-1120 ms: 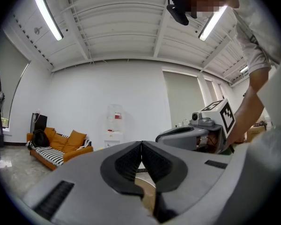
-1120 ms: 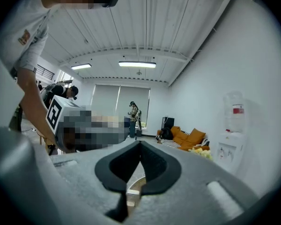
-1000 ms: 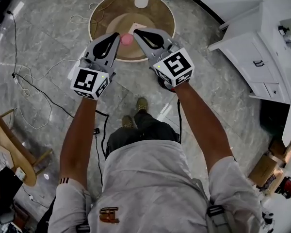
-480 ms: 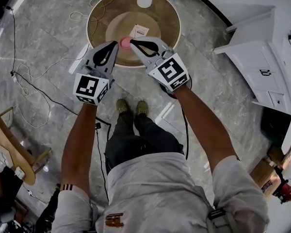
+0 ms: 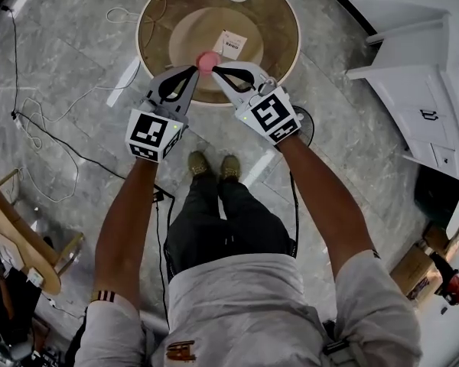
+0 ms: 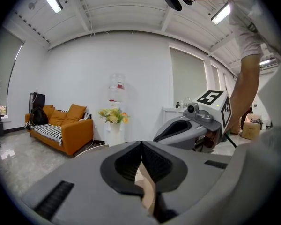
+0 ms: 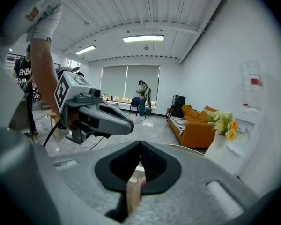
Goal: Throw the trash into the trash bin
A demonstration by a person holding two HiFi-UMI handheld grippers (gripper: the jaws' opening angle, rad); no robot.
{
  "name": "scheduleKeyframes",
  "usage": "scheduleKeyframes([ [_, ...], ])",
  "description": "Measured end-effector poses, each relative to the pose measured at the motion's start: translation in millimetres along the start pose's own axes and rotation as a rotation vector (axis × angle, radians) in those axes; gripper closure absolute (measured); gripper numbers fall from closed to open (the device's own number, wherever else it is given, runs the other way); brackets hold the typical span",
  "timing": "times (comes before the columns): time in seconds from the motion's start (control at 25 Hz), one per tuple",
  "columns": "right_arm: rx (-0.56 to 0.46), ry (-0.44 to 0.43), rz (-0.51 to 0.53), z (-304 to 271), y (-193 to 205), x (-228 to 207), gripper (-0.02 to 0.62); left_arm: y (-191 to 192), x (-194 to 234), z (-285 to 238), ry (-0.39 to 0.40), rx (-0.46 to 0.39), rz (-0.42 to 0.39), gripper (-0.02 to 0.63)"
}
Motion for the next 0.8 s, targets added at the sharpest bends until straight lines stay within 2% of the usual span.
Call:
scheduleKeyframes([
  [0.48, 0.204, -0.028, 0.058, -63, 74, -2, 0.594, 59, 44, -28, 0.071, 0.086, 0.013, 0.606],
  [0.8, 0.318, -0.104, 0.111, -104, 117, 11, 0.564, 94, 71, -42, 0.096, 0.141, 0.030, 0.606],
])
Point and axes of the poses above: the fingertips, and each gripper's own axes: z backward along the fingers, x to its left, y out of its underside, the point moved 4 cm from there along z, backward along the fingers, and after that the axes turned 6 degrees about z, right-handed, at the moved point
